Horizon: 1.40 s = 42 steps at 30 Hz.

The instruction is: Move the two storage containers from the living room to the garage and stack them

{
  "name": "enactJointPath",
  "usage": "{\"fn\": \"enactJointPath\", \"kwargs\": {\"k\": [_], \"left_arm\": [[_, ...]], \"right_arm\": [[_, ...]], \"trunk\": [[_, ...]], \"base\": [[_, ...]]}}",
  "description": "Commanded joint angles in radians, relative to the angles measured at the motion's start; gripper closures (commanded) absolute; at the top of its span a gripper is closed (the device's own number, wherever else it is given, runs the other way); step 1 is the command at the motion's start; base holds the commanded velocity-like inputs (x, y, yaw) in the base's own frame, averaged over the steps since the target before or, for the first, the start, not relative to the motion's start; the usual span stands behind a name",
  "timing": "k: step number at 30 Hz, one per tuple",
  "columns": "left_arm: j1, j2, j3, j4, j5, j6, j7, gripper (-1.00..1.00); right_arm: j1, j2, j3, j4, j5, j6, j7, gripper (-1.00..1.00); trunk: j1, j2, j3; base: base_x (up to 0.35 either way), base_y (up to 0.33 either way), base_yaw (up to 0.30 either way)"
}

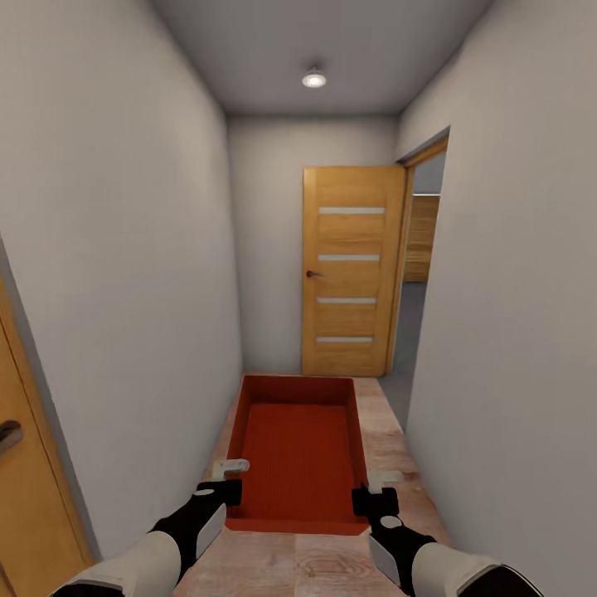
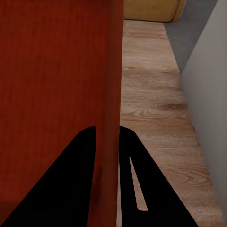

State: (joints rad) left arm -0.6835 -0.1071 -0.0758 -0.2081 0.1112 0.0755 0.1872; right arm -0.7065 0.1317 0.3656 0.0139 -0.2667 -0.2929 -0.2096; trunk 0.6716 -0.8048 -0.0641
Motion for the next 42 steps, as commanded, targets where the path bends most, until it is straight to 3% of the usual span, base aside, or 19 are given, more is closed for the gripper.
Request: {"fn": "enactJointPath", "kwargs": {"k": [1, 42], "left_arm": [[-0.001, 0.013, 0.033, -0.002, -0.002, 0.007, 0.020, 1.00], [-0.001, 0.015, 0.033, -0.002, -0.002, 0.006, 0.020, 1.00]], "right_arm": [[-0.001, 0.000, -0.034, -0.002, -0.002, -0.005, -0.002, 1.00], [-0.001, 0.000, -0.034, -0.002, -0.001, -0.005, -0.002, 1.00]], "trunk": [[0.001, -0.001, -0.002], [0.001, -0.001, -0.002]], "base": [[0.322, 0.000, 0.000], [0.323, 0.000, 0.000]]}}
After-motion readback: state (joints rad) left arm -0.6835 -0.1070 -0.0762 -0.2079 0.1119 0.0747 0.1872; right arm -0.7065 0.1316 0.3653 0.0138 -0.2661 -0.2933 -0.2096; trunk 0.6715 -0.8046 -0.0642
